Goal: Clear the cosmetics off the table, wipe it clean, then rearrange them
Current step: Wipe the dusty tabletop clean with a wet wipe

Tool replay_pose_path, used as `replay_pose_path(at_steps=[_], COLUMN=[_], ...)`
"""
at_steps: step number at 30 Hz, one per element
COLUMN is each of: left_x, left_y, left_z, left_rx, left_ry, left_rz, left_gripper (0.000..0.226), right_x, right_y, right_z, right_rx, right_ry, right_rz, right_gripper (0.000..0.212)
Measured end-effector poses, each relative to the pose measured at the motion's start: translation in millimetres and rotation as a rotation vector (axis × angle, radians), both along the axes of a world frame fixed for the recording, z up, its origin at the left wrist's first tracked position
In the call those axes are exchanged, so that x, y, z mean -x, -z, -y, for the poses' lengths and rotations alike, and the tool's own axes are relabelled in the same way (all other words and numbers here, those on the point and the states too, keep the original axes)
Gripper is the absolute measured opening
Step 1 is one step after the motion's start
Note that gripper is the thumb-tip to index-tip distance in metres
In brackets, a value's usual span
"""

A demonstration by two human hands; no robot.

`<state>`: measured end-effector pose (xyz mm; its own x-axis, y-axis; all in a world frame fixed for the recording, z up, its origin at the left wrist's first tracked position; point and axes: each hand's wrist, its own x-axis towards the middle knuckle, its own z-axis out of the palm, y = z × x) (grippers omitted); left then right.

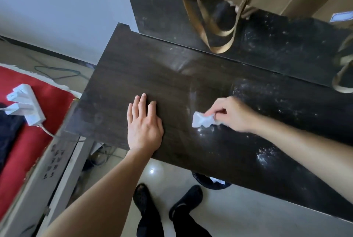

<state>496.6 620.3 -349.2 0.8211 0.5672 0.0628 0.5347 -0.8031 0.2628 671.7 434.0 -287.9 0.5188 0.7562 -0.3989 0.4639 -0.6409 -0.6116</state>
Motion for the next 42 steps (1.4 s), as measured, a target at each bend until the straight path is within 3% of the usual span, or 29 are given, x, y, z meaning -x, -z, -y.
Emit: replay_pose_path(at_steps=[3,6,8,10,12,15,18,21,22,24,26,28,34,38,42], left_x=[0,1,0,0,0,0,0,0,0,1,0,0,0,0,0], left_y=[1,1,1,2,2,1,1,1,2,2,2,2,1,0,2], left_z=[0,0,0,0,0,-1,0,-1,-1,-1,-1,-1,-2,-1,-2], left_rx=[-0.001,-0.003,-0.002,-0.001,0.006,0.005,0.003,0.005,0.004,0.008,0.007,0.006,0.012,0.007,0.001], left_ry=[-0.002,0.0,0.0,-0.003,-0.005,0.005,0.006,0.004,0.004,0.002,-0.002,-0.004,0.004,0.007,0.003], left_rz=[0.011,0.026,0.029,0.026,0.016,0.007,0.018,0.022,0.023,0.025,0.031,0.038,0.035,0.022,0.017], left_gripper=[0.04,0.041,0.041,0.04,0.04,0.04,0.039,0.039,0.039,0.038,0.038,0.038,0.037,0.037,0.037], right_x=[-51,-74,-60,-25,20,57,28,-31,-46,-66,-71,-63,-9,5,-37], right_y=[7,31,40,41,34,16,-4,-7,-5,4,8,8,25,16,10], right_z=[-39,-80,-93,-81,-48,2,-1,-29,-41,-61,-74,-79,-41,-23,-77], right_rx=[-0.108,-0.092,-0.066,-0.119,-0.208,-0.076,0.025,-0.055,-0.069,-0.005,0.184,0.201,-0.098,-0.042,-0.194], right_ry=[0.244,0.428,0.398,0.219,0.031,-0.13,0.107,0.4,0.454,0.523,0.491,0.375,0.07,-0.094,-0.041], right_rz=[0.199,0.339,0.402,0.391,0.317,0.076,-0.31,-0.465,-0.449,-0.24,0.167,0.457,0.471,0.291,0.495], right_gripper=[0.027,0.025,0.029,0.033,0.033,0.036,0.039,0.037,0.031,0.028,0.023,0.014,0.021,0.018,0.02])
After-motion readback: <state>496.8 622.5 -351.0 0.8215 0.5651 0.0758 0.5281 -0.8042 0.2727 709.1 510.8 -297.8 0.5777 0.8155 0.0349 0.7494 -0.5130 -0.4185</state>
